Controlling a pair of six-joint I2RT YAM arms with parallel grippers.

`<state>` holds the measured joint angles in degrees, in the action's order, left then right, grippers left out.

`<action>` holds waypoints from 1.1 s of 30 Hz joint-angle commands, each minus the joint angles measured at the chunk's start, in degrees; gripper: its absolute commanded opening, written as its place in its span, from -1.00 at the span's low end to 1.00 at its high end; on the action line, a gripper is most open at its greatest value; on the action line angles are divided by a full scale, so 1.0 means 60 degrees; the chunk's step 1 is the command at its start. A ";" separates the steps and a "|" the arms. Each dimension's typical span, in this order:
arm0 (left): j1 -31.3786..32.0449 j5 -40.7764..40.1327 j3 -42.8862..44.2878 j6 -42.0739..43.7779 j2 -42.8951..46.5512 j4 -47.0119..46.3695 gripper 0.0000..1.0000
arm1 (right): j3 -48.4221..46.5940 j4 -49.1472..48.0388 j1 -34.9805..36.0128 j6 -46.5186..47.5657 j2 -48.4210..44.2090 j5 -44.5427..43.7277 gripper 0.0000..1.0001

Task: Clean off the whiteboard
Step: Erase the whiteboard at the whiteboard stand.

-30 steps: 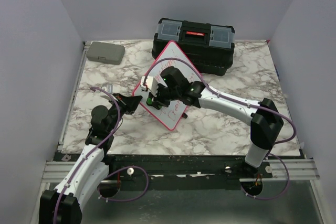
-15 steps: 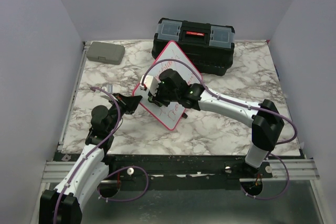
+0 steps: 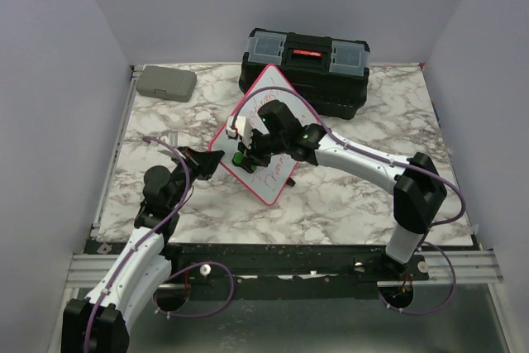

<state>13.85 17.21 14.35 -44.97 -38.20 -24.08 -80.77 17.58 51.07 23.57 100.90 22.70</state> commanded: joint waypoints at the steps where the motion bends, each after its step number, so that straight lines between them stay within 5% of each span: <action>1: 0.0224 0.1087 0.0287 0.0479 -0.0009 -0.0294 -1.00 | -0.0305 0.0448 0.0314 -0.0737 0.0742 0.0951 -0.99; 7: 0.0226 0.1116 0.0247 0.0471 -0.0034 -0.0323 -1.00 | -0.0687 -0.0932 0.0232 -0.2240 0.0776 -0.2689 -0.99; 19: 0.0218 0.1135 0.0187 0.0435 0.0022 -0.0364 -1.00 | -0.1084 -0.1236 -0.0015 -0.2570 0.0760 -0.3634 -0.99; 23: 0.0226 0.1145 0.0176 0.0420 0.0023 -0.0353 -1.00 | -0.0894 -0.0842 -0.0066 -0.1902 0.0848 -0.3188 -0.99; 30: 0.0226 0.1166 0.0229 0.0420 -0.0099 -0.0439 -1.00 | -0.0482 0.1161 -0.0070 0.0170 0.0946 0.1622 -0.99; 33: 0.0226 0.1162 0.0219 0.0407 -0.0122 -0.0455 -1.00 | -0.0585 0.1134 -0.0059 0.0074 0.1053 0.1656 -0.99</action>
<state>13.72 17.56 14.35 -44.99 -38.50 -24.58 -85.95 18.20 49.60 19.90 102.94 23.11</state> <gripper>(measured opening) 0.040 0.058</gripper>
